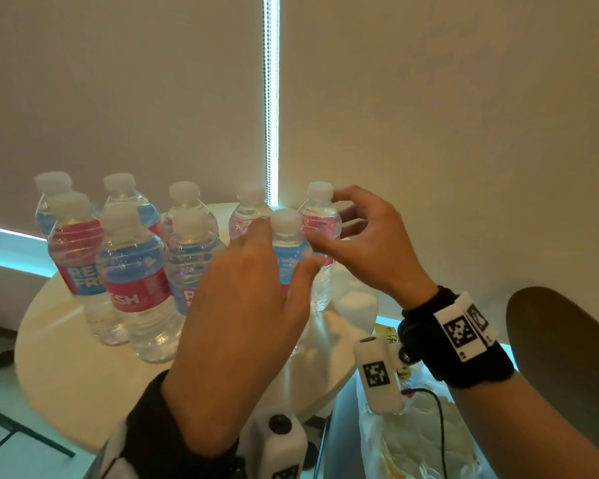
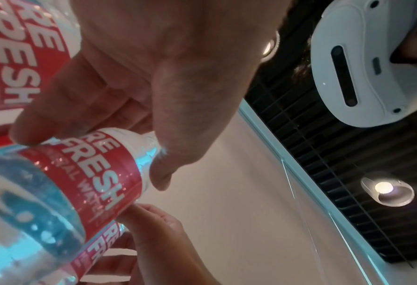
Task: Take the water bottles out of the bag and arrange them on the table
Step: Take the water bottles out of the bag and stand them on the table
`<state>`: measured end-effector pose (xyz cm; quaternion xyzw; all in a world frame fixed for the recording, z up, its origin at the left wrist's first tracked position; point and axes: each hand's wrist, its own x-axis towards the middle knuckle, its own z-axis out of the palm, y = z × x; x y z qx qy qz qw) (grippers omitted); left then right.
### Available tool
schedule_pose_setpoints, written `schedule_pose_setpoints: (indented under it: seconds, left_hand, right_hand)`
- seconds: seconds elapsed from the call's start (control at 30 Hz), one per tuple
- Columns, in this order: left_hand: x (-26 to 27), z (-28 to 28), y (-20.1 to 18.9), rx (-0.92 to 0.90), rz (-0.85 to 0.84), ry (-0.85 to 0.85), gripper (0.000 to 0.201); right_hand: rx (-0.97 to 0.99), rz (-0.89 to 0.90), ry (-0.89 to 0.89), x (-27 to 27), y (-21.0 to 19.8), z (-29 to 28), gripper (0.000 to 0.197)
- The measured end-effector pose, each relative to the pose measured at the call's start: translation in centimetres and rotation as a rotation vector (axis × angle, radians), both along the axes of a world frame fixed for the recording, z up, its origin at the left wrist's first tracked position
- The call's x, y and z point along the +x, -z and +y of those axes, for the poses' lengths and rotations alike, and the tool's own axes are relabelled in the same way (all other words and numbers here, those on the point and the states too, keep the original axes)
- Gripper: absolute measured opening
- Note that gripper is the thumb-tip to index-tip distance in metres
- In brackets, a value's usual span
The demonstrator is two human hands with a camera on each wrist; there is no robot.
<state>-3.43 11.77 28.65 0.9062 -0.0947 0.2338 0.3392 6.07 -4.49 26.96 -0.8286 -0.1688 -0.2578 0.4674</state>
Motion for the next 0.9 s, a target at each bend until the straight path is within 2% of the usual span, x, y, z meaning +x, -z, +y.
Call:
schedule_pose_setpoints:
  seconds: [0.13, 0.3, 0.37, 0.5, 0.6, 0.7, 0.8, 0.83, 0.9]
  left_hand:
    - [-0.4, 0.0, -0.2, 0.07, -0.076, -0.068, 0.06]
    - [-0.8, 0.1, -0.2, 0.043, -0.167, -0.088, 0.079]
    - [-1.2, 0.0, 0.1, 0.026, -0.234, -0.083, 0.08]
    - [-2.6, -1.4, 0.8, 0.031, -0.511, 0.025, 0.055]
    - [-3.6, -4.1, 3.3, -0.052, -0.573, 0.296, 0.031]
    - [-3.6, -7.7, 8.5, -0.147, -0.413, 0.559, 0.012]
    - [-2.5, -11.3, 15.6, -0.125, 0.003, 0.641, 0.009]
    - [-2.0, -12.4, 18.2, -0.107, 0.153, 0.663, 0.011]
    - [-0.7, -14.6, 22.5, -0.071, 0.352, 0.704, 0.016]
  right_hand:
    - [0.004, 0.012, -0.007, -0.2, 0.0, 0.1, 0.053]
    - [0.039, 0.081, 0.029, -0.8, 0.3, -0.8, 0.061]
    - [0.052, 0.087, 0.073, -1.5, 0.5, -1.9, 0.06]
    - [0.068, 0.092, 0.155, -4.1, 1.4, -5.8, 0.046]
    - [0.105, 0.148, 0.222, -6.6, 3.4, -9.2, 0.03]
    - [0.142, 0.212, 0.304, -8.9, 7.1, -12.4, 0.017]
    - [0.076, 0.37, 0.4, -10.6, 12.9, -14.8, 0.009]
    - [0.034, 0.433, 0.418, -11.0, 15.0, -15.4, 0.01]
    - [-0.066, 0.576, 0.427, -11.6, 19.2, -16.1, 0.016]
